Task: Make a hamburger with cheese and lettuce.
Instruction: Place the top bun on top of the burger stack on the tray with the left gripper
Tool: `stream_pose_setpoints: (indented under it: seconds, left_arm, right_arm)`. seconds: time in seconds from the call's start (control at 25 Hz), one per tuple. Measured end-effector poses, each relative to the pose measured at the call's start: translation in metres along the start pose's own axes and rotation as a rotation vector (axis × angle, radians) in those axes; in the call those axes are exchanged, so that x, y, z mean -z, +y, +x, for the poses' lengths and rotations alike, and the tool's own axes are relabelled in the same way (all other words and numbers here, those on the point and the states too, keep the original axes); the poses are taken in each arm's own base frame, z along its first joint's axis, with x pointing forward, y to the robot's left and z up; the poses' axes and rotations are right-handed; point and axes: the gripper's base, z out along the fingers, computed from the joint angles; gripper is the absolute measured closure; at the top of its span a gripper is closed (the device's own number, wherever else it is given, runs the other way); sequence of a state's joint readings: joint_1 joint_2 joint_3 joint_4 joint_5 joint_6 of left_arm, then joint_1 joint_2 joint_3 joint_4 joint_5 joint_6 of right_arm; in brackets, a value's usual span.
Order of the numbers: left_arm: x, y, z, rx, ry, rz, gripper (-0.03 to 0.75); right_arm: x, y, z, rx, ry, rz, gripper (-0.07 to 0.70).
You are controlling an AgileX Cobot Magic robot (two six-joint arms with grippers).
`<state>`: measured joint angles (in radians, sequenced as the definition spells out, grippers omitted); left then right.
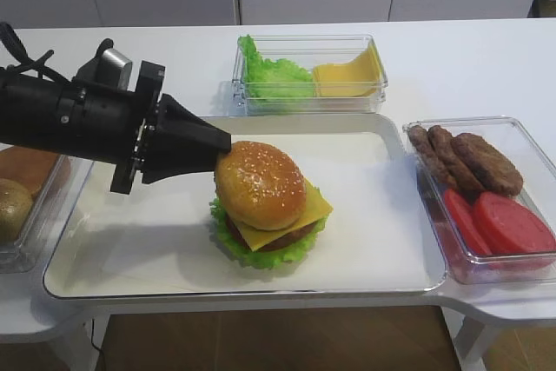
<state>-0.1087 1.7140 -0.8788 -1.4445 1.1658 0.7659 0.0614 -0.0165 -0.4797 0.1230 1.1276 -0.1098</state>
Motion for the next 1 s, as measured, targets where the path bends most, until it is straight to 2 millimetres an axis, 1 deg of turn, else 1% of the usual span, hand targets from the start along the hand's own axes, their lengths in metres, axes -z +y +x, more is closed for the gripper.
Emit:
stream_pose_setpoints:
  seconds: [0.28, 0.52, 0.76, 1.0]
  left_arm:
    - [0.000, 0.000, 0.000, 0.006, 0.000, 0.000, 0.480]
    - [0.000, 0.000, 0.000, 0.007, 0.001, -0.001, 0.422]
    - [-0.001, 0.001, 0.001, 0.001, 0.014, -0.012, 0.415]
    - [-0.010, 0.000, 0.004, -0.016, 0.021, -0.041, 0.414]
  right_arm:
    - [0.000, 0.000, 0.000, 0.002, 0.000, 0.000, 0.636]
    - [0.000, 0.000, 0.000, 0.002, 0.000, 0.000, 0.636]
    - [0.000, 0.000, 0.000, 0.002, 0.000, 0.000, 0.636]
    - [0.000, 0.000, 0.000, 0.002, 0.000, 0.000, 0.636]
